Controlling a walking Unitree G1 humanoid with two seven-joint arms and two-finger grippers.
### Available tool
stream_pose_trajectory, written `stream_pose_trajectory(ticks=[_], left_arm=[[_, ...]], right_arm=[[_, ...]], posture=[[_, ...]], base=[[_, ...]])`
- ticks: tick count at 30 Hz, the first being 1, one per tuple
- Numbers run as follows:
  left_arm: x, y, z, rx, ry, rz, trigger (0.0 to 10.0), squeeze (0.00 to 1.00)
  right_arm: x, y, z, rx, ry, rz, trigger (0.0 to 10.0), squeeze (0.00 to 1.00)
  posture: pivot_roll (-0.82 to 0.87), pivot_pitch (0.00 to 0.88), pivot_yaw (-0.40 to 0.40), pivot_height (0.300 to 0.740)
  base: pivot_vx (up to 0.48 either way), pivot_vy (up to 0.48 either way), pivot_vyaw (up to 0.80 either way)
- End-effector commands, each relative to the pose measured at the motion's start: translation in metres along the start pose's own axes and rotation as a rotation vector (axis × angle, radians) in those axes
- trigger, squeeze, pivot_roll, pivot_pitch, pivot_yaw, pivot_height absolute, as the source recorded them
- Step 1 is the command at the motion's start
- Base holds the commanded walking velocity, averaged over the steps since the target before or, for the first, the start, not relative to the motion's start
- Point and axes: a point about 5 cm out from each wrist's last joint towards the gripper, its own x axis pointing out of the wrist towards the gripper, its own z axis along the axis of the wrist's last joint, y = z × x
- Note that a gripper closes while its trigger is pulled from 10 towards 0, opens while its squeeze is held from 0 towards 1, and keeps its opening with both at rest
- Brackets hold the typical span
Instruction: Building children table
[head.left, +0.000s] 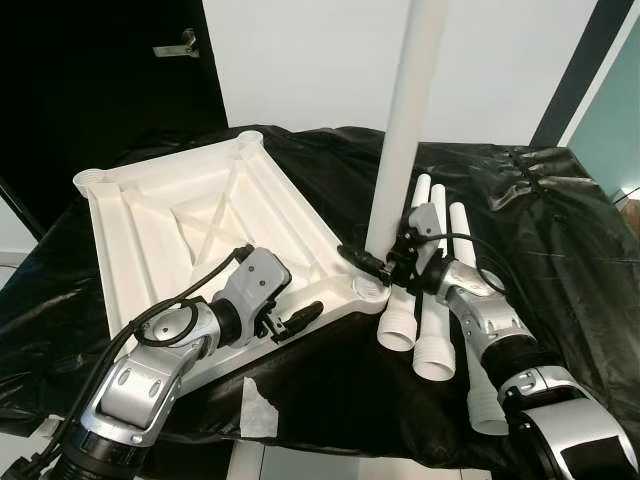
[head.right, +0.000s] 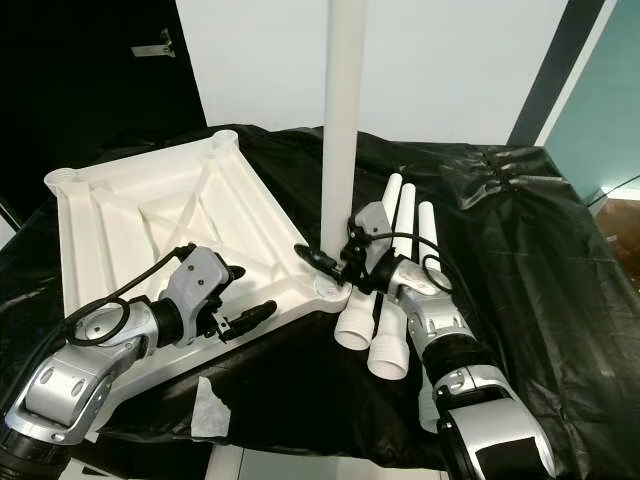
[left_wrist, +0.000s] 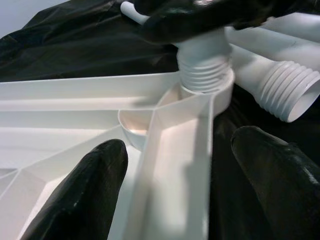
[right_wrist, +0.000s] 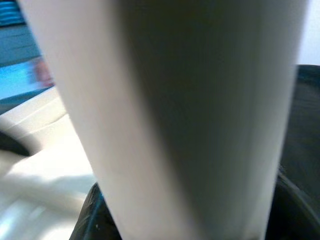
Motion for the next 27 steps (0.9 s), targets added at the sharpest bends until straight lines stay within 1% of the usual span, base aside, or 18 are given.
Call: stream_pose_trajectory(ticks=[1, 2, 3, 4, 6, 7, 8, 10, 13, 14, 15, 16, 18, 19, 20, 22, 24, 27], left_arm=[[-0.001, 0.0, 0.002, -0.002, -0.007, 0.035, 10.0, 0.0], [-0.001, 0.0, 0.002, -0.003, -0.007, 0.035, 10.0, 0.0], [-0.001, 0.0, 0.003, -0.004, -0.008, 0.035, 10.0, 0.0], [-0.001, 0.0, 0.003, -0.004, -0.008, 0.035, 10.0, 0.0], [-0.001, 0.0, 0.003, -0.004, -0.008, 0.036, 10.0, 0.0], [-0.001, 0.0, 0.003, -0.004, -0.008, 0.036, 10.0, 0.0], [-0.001, 0.0, 0.003, -0.004, -0.01, 0.036, 10.0, 0.0], [-0.001, 0.0, 0.003, -0.004, -0.01, 0.036, 10.0, 0.0], [0.0, 0.001, 0.004, -0.005, -0.014, 0.037, 10.0, 0.0], [0.0, 0.001, 0.004, -0.005, -0.014, 0.037, 10.0, 0.0], [0.001, 0.0, 0.005, -0.009, -0.019, 0.038, 10.0, 0.0], [0.001, 0.0, 0.005, -0.011, -0.021, 0.037, 10.0, 0.0], [0.002, 0.0, 0.005, -0.012, -0.021, 0.035, 10.0, 0.0], [0.003, 0.0, 0.005, -0.011, -0.02, 0.034, 10.0, 0.0], [0.003, 0.0, 0.005, -0.011, -0.02, 0.034, 10.0, 0.0], [0.003, 0.0, 0.005, -0.014, -0.02, 0.033, 10.0, 0.0], [0.003, 0.0, 0.005, -0.015, -0.021, 0.034, 10.0, 0.0], [0.004, 0.0, 0.002, -0.018, -0.004, 0.031, 10.0, 0.0]], right_arm=[[-0.007, 0.005, -0.027, 0.05, 0.123, -0.076, 10.0, 0.0], [-0.003, 0.011, -0.025, 0.056, 0.108, -0.088, 10.0, 0.0], [0.003, 0.017, -0.023, 0.067, 0.089, -0.133, 10.0, 0.0], [0.003, 0.017, -0.023, 0.067, 0.089, -0.133, 10.0, 0.0], [0.013, 0.027, -0.018, 0.087, 0.056, -0.214, 10.0, 0.0], [0.013, 0.027, -0.018, 0.087, 0.056, -0.214, 10.0, 0.0], [0.021, 0.036, -0.015, 0.089, 0.034, -0.303, 10.0, 0.0], [0.021, 0.036, -0.015, 0.089, 0.034, -0.303, 10.0, 0.0], [0.026, 0.042, -0.014, 0.108, 0.026, -0.453, 10.0, 0.0], [0.026, 0.042, -0.014, 0.108, 0.026, -0.453, 10.0, 0.0], [0.029, 0.052, -0.014, 0.098, 0.013, -0.458, 10.0, 0.0], [0.03, 0.056, -0.014, 0.104, 0.009, -0.443, 10.0, 0.0], [0.028, 0.059, -0.017, 0.087, 0.02, -0.422, 10.0, 0.0], [0.026, 0.058, -0.018, 0.056, 0.029, -0.425, 10.0, 0.0], [0.026, 0.058, -0.018, 0.056, 0.029, -0.425, 10.0, 0.0], [0.02, 0.057, -0.021, 0.029, 0.024, -0.398, 10.0, 0.0], [0.017, 0.056, -0.023, 0.026, 0.016, -0.384, 10.0, 0.0], [0.002, 0.048, -0.034, 0.034, 0.025, -0.367, 10.0, 0.0]], posture=[[0.07, 0.0, -0.038, 0.74], [0.07, 0.001, -0.039, 0.74], [0.07, 0.001, -0.039, 0.74], [0.07, 0.001, -0.039, 0.74], [0.07, 0.002, -0.038, 0.74], [0.07, 0.002, -0.038, 0.74], [0.07, 0.003, -0.04, 0.74], [0.07, 0.003, -0.04, 0.74], [0.06, 0.004, -0.04, 0.74], [0.06, 0.004, -0.04, 0.74], [0.06, 0.004, -0.038, 0.74], [0.06, 0.004, -0.038, 0.74], [0.05, 0.003, -0.04, 0.74], [0.05, 0.004, -0.039, 0.74], [0.05, 0.004, -0.039, 0.74], [0.05, 0.005, -0.038, 0.74], [0.05, 0.005, -0.038, 0.74], [0.04, 0.004, -0.034, 0.74]], base=[[0.0, 0.0, 0.0], [0.0, 0.0, 0.0], [0.0, 0.0, 0.0], [0.0, 0.0, 0.0], [0.0, 0.0, 0.0], [0.0, 0.0, 0.0], [0.0, 0.0, 0.0], [0.0, 0.0, 0.0], [0.0, 0.0, 0.0], [0.0, 0.0, 0.0], [0.0, 0.0, 0.0], [0.0, 0.0, 0.0], [0.0, 0.0, 0.0], [0.0, 0.0, 0.0], [0.0, 0.0, 0.0], [0.0, 0.0, 0.0], [0.0, 0.0, 0.0], [0.0, 0.0, 0.0]])
